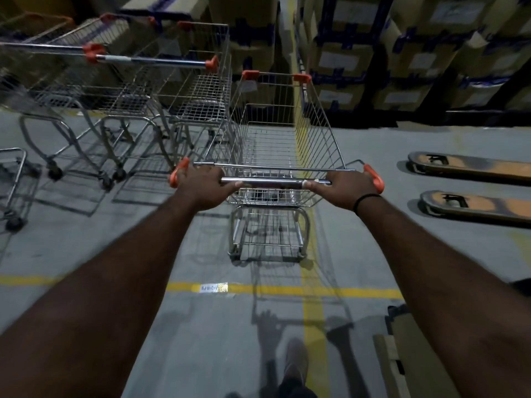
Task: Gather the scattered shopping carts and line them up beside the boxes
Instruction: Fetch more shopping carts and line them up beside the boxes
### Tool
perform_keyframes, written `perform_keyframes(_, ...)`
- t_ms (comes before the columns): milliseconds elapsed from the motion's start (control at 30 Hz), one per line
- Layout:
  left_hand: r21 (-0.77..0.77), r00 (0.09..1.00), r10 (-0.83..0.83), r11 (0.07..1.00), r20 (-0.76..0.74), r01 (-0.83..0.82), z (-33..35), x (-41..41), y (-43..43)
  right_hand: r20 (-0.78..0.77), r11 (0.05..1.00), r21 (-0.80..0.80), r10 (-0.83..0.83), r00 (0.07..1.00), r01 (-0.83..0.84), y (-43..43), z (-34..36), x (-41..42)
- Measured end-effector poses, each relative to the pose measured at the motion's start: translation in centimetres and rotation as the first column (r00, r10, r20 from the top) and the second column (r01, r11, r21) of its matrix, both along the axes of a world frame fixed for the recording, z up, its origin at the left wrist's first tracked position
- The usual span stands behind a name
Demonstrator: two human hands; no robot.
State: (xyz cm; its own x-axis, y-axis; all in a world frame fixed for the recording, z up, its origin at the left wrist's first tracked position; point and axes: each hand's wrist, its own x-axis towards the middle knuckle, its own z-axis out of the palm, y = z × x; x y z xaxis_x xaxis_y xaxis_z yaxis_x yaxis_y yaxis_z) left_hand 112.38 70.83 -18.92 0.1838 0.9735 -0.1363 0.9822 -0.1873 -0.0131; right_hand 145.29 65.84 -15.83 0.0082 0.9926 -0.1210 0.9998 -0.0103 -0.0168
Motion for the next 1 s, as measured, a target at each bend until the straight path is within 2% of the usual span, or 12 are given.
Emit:
perform_keyframes(567,-0.014,0.999,0.018,1.0,0.041,-0.017,1.2,-1.3,-6.3,0.005,0.999,-0.033,-0.005,1.0,0.005,-4.7,-0.4,-1.3)
perform_keyframes(833,0.0,0.997,0.032,0.999,0.076,-0.033,0.8,-1.4,-9.4,0.048,1.0,0.002,-0.01,0.999,0.01,-6.5,-1.8,-0.7)
perform_keyframes(1000,0.021,0.996,0.024,0.999,0.08,-0.026,0.5,-1.9,-11.0,0.053,0.998,0.036,0.051,0.997,-0.053,-8.4,-1.6,-1.1)
